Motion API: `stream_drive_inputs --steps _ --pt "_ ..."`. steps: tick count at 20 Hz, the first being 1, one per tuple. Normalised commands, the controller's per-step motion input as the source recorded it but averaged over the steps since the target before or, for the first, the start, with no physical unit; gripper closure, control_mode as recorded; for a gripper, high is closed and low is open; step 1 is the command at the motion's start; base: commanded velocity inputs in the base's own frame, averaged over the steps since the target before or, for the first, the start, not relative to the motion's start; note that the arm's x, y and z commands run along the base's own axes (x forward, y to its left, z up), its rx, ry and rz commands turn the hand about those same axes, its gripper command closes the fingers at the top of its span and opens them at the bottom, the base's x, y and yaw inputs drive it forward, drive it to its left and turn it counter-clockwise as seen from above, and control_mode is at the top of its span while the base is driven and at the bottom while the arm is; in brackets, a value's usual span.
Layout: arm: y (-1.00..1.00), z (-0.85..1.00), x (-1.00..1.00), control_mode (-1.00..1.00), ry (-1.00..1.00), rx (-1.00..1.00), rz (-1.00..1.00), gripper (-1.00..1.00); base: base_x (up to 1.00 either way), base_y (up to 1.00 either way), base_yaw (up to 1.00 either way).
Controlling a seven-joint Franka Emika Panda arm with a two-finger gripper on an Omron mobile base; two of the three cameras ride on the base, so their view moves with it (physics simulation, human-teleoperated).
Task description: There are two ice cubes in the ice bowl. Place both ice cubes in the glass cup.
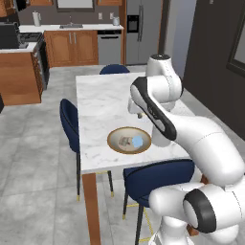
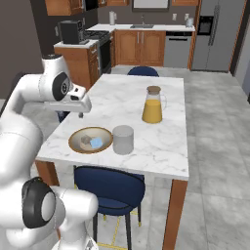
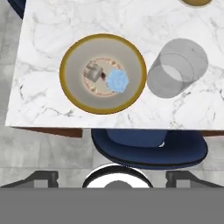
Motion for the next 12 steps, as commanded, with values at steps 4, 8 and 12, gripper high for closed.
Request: stream_drive_inputs --steps 4,8,12 --pt "0.2 -0.2 0.41 -1.0 0.11 -0.15 -0.04 -1.0 0.0 0.0 0.0" --pt "0.1 -0.27 0.28 -1.0 0.18 -0.14 0.0 -1.0 0.0 0.0 0.0" --pt "0.0 -0.38 0.0 -1.0 0.16 -0.01 0.0 -1.0 0.0 0.0 0.0"
